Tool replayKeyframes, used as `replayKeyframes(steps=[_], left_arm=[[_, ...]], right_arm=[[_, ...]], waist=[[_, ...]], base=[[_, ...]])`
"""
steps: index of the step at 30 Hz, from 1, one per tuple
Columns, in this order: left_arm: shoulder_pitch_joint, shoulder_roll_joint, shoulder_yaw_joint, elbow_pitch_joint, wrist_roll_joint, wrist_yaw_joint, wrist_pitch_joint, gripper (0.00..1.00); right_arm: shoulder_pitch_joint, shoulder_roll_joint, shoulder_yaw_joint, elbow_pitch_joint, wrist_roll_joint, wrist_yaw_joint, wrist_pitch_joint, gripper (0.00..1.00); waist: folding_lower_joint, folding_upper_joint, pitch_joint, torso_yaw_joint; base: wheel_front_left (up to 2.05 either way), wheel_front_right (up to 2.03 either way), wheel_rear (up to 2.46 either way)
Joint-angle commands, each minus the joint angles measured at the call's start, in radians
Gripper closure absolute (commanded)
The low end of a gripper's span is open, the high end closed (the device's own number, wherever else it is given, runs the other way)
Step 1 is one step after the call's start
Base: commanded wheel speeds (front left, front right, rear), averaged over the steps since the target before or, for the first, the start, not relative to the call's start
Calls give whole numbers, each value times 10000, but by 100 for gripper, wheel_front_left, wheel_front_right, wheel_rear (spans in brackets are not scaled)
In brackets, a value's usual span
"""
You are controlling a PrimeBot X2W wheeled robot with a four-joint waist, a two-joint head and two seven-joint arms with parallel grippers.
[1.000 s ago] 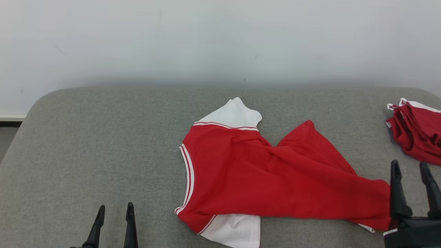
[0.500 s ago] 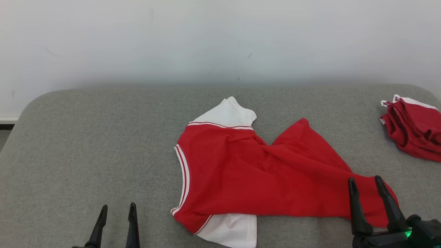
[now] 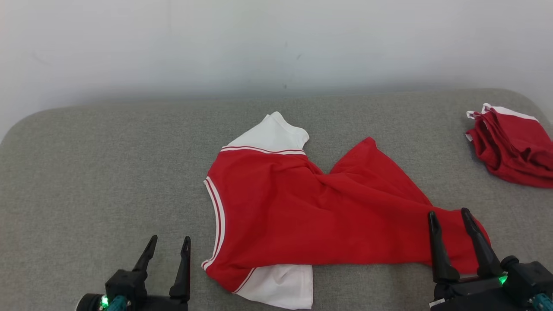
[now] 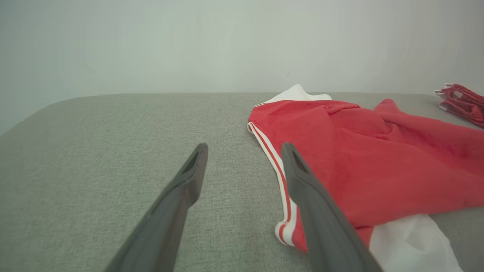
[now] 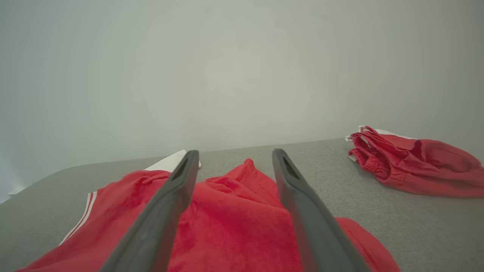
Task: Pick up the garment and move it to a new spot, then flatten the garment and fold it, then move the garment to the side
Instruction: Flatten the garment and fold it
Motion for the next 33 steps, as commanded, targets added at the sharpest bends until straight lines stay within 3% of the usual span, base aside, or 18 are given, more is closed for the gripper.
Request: replayKeyframes(steps=[1, 13, 22, 23, 25, 33], left_arm=[[-225, 20, -90, 295, -199, -14, 198, 0], [-876, 418, -1075, 1795, -774, -63, 1480, 0], [-815, 546, -2000, 2118, -1482, -69, 2401, 1], [-829, 569, -2022, 2110, -1497, -69, 2404, 50], [-954, 635, -2022, 2050, -1445, -59, 2209, 100], [-2035, 1282, -1812, 1667, -1135, 48, 1685, 100]], right_arm=[[-55, -23, -14, 26, 83, -26, -42, 0], [-242, 100, -92, 280, 83, -26, -43, 0], [-313, 91, -166, 301, 66, -26, -44, 0], [-327, 88, -177, 289, 60, -26, -44, 0], [-354, 90, -192, 254, 40, -26, -44, 0], [-475, -24, -279, 178, -15, -26, -44, 0]], waist=[[0, 0, 130, -161], [0, 0, 424, -535], [0, 0, 512, -587], [0, 0, 522, -590], [0, 0, 544, -591], [0, 0, 643, -574]], base=[[0, 0, 0], [0, 0, 0], [0, 0, 0], [0, 0, 0], [0, 0, 0], [0, 0, 0]])
